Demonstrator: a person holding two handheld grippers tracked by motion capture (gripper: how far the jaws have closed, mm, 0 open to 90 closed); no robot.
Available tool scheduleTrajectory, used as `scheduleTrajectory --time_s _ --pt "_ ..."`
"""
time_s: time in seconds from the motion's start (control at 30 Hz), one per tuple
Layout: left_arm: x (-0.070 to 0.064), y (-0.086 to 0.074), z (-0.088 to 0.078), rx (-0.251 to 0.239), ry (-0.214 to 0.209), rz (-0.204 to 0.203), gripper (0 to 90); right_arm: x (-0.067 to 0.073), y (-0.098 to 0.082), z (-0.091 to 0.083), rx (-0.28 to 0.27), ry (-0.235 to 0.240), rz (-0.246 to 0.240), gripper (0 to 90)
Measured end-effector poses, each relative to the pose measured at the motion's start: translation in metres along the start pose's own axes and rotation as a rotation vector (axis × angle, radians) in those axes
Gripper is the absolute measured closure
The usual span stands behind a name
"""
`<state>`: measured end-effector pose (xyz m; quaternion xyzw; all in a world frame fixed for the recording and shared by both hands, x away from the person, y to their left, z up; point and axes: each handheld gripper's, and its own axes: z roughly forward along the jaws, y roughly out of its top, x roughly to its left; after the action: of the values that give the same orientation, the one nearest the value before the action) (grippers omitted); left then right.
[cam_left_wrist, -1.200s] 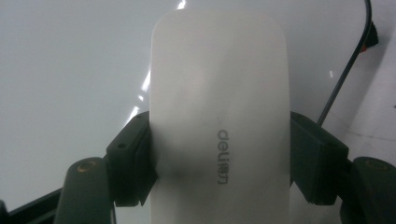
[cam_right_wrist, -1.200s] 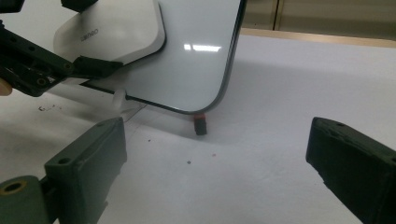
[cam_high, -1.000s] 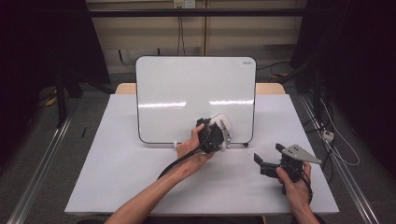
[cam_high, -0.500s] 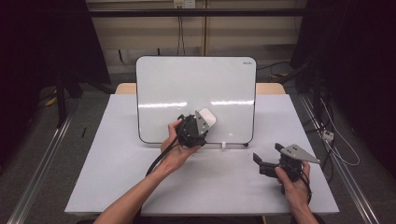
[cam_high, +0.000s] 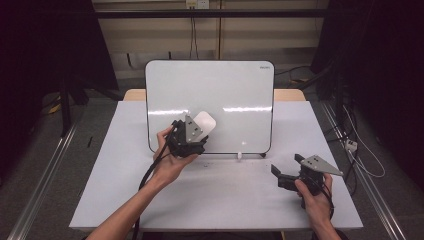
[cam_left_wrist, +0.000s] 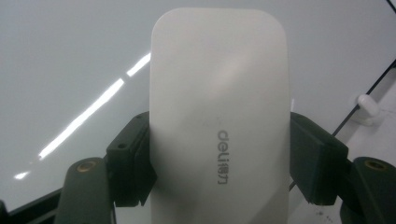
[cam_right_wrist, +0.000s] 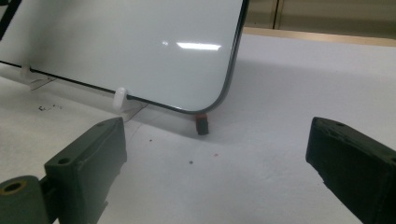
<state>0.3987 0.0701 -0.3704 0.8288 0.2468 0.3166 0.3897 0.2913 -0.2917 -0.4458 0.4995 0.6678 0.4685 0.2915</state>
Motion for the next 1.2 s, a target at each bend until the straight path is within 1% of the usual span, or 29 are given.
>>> scheduleTrajectory --time_s 0.07,0.1,0.2,0.37,0.4,0.47,0.5,0.57,0.73,0.77,0.8,0.87,0.9,0.93,1.0,1.07,1.1,1.17,1.2 --pt "0.005 -0.005 -0.006 -0.006 0.002 -0.02 31.2 0.001 0.001 0.0 -0.002 0.004 -0.001 5.1" --pt "0.009 -0.008 -0.009 -0.001 0.009 -0.021 31.1 0.002 0.001 0.001 -0.003 0.007 -0.002 5.1" --pt "0.018 -0.015 -0.016 0.001 0.019 -0.044 31.1 0.003 0.001 0.004 0.006 0.006 -0.002 5.1" --pt "0.031 -0.031 -0.024 0.021 0.048 -0.075 31.1 0.005 0.002 0.005 0.008 0.007 -0.004 5.1" --pt "0.032 -0.034 -0.025 0.02 0.052 -0.087 31.1 0.005 0.002 0.005 0.009 0.006 -0.004 5.1" --pt "0.034 -0.04 -0.026 0.035 0.06 -0.087 31.1 0.005 0.001 0.006 0.008 0.005 -0.004 5.1" --pt "0.035 -0.043 -0.027 0.036 0.066 -0.095 31.1 0.005 0.002 0.006 0.008 0.003 -0.002 5.2" --pt "0.036 -0.048 -0.028 0.043 0.073 -0.098 31.1 0.004 0.002 0.007 0.008 0.001 -0.004 5.2" --pt "0.041 -0.06 -0.025 0.078 0.097 -0.088 31.1 0.004 0.001 0.006 0.007 0.005 -0.008 5.2" --pt "0.042 -0.062 -0.024 0.081 0.102 -0.095 31.1 0.004 0.001 0.005 0.01 0.004 -0.01 5.2" --pt "0.043 -0.064 -0.023 0.091 0.109 -0.092 31.1 0.003 0.001 0.005 0.008 0.004 -0.01 5.2" --pt "0.046 -0.066 -0.02 0.093 0.123 -0.085 31.1 0.002 0.001 0.004 0.008 0.002 -0.003 5.2" --pt "0.047 -0.066 -0.019 0.093 0.133 -0.089 31.1 0.001 0.001 0.005 0.007 0.004 -0.003 5.2" --pt "0.048 -0.066 -0.017 0.097 0.136 -0.084 31.1 0.001 0.001 0.005 0.006 0.006 -0.003 5.2" --pt "0.049 -0.065 -0.015 0.093 0.15 -0.059 31.1 0.001 0.0 0.004 0.009 0.008 -0.003 5.2" --pt "0.051 -0.065 -0.011 0.103 0.171 -0.053 31.1 0.0 0.0 0.004 0.005 0.008 -0.006 5.2" --pt "0.053 -0.066 -0.008 0.116 0.17 -0.051 31.1 0.0 0.0 0.003 0.005 0.01 -0.004 5.2" --pt "0.053 -0.067 -0.006 0.111 0.177 -0.035 31.1 0.001 0.0 0.003 0.004 0.008 -0.005 5.1" --pt "0.053 -0.067 -0.006 0.111 0.178 -0.037 31.1 0.001 0.0 0.002 0.004 0.009 -0.007 5.0"
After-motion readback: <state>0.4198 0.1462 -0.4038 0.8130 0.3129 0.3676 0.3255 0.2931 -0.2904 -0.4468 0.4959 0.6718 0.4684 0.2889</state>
